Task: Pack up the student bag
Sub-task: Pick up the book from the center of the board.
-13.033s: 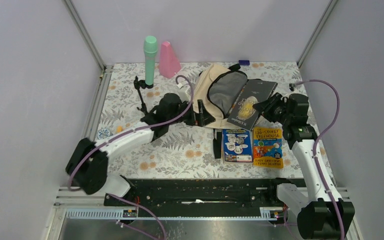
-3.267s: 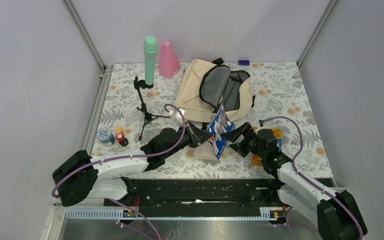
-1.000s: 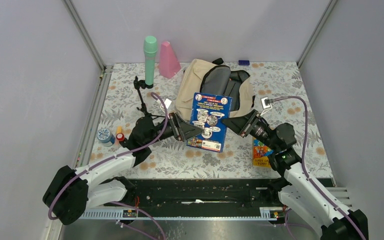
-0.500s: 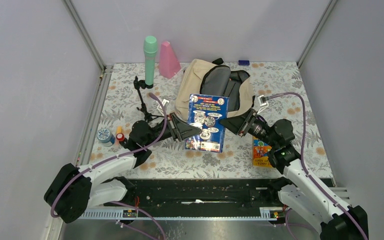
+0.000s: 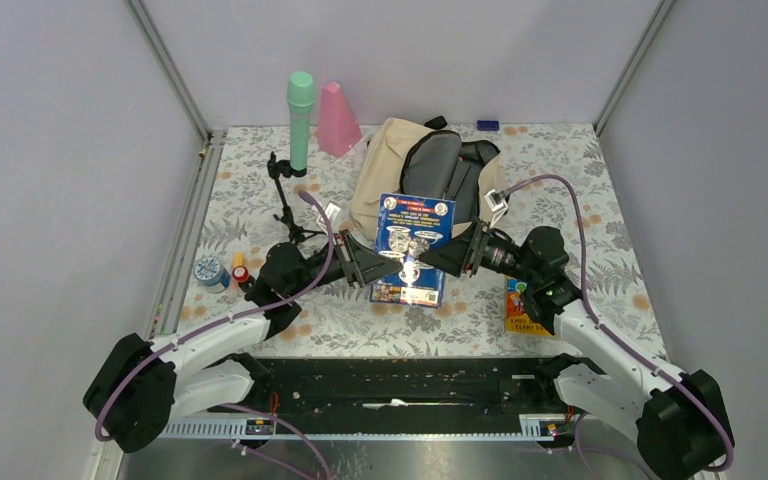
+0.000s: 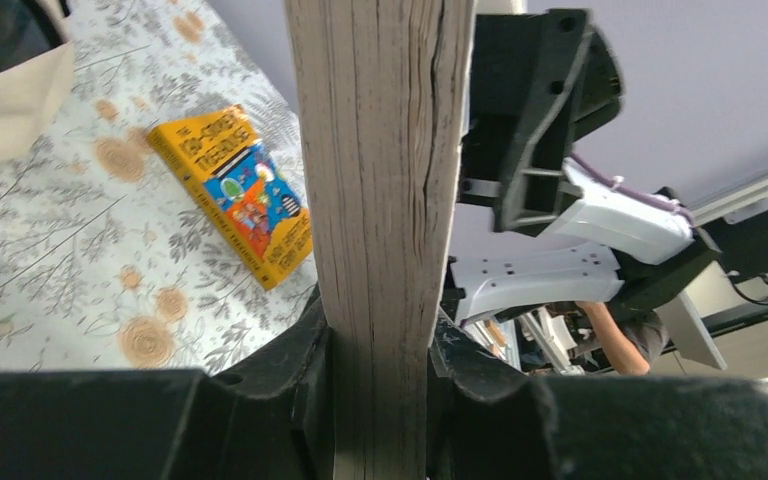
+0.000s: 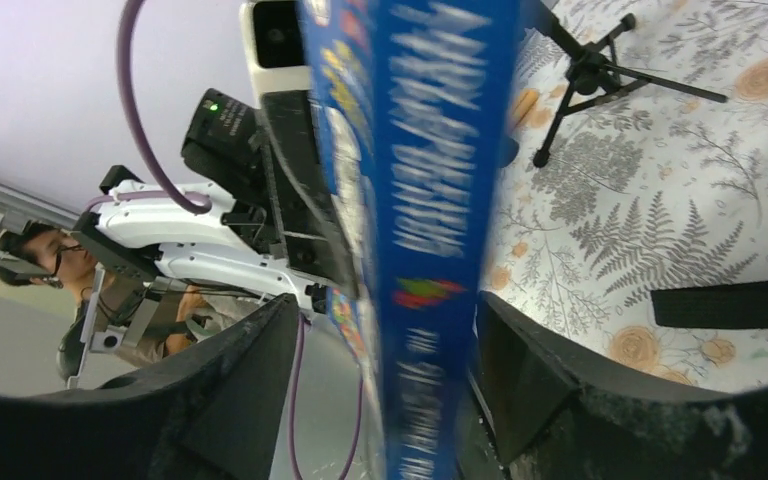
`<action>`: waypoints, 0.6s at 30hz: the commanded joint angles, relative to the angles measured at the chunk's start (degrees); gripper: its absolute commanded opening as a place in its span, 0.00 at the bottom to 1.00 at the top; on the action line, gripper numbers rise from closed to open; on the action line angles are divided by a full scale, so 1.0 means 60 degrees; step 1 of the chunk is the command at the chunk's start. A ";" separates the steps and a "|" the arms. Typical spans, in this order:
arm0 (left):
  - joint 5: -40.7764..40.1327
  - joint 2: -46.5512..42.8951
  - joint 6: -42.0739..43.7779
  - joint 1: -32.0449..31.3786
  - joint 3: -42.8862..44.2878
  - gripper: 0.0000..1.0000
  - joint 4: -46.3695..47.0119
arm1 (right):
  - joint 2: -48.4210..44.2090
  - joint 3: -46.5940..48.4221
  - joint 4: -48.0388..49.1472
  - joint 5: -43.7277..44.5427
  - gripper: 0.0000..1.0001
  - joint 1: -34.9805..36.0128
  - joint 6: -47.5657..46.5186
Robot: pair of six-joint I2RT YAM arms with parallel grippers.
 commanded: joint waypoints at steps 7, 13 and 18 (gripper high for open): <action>-0.1594 -0.0488 0.2022 -0.0594 0.1384 0.00 -0.1610 | -0.0046 0.0879 -0.1020 -0.0211 0.49 0.0360 -0.1376; -0.1326 0.0008 0.2052 -0.0625 0.1766 0.00 -0.1474 | -0.0394 0.0724 -0.1633 0.0586 0.18 0.0366 -0.1805; -0.1966 0.0181 0.3338 -0.0623 0.2443 0.64 -0.3241 | -0.1024 0.0887 -0.3471 0.3398 0.00 0.0299 -0.2318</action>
